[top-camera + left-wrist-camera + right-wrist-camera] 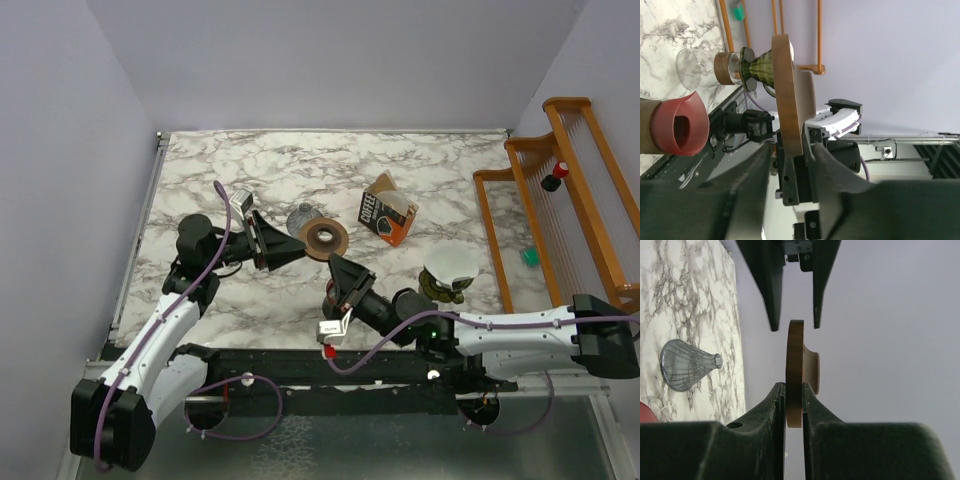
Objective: Place the coffee filter in the dripper
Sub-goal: Pick up the dripper holder from the center of the board.
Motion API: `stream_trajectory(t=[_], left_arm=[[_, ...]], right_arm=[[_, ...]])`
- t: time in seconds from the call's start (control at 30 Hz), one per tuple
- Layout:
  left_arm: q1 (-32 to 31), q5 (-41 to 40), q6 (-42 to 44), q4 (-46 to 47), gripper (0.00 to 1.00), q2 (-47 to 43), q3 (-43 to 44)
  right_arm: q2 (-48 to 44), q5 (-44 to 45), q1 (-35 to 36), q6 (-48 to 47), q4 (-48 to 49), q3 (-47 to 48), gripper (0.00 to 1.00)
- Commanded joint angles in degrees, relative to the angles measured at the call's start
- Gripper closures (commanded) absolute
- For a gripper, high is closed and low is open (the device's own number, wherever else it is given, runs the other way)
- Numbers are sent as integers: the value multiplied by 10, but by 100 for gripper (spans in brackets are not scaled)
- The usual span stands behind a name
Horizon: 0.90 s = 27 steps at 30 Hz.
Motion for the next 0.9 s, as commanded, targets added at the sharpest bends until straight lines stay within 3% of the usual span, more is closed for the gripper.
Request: stream_trajectory(t=[0.0,0.23,0.43,0.67,0.87], left_arm=[[-1,27,19,17,51,-13,7],[-1,25,53,17,33,-15,17],[-1,25,118,2,32,-14,34],[-1,-37,352,-219,31,-7,122],[-2,-64,420,-241,30,-2,122]], right_arm=[[-16,42,1,29,-12,25,99],[-26,74,1,111,-72,64,99],[-35,93,1,263,-180,121,99],[-31,109,-12,428,-280,197,99],[-26,54,-65,590,-396,278,99]])
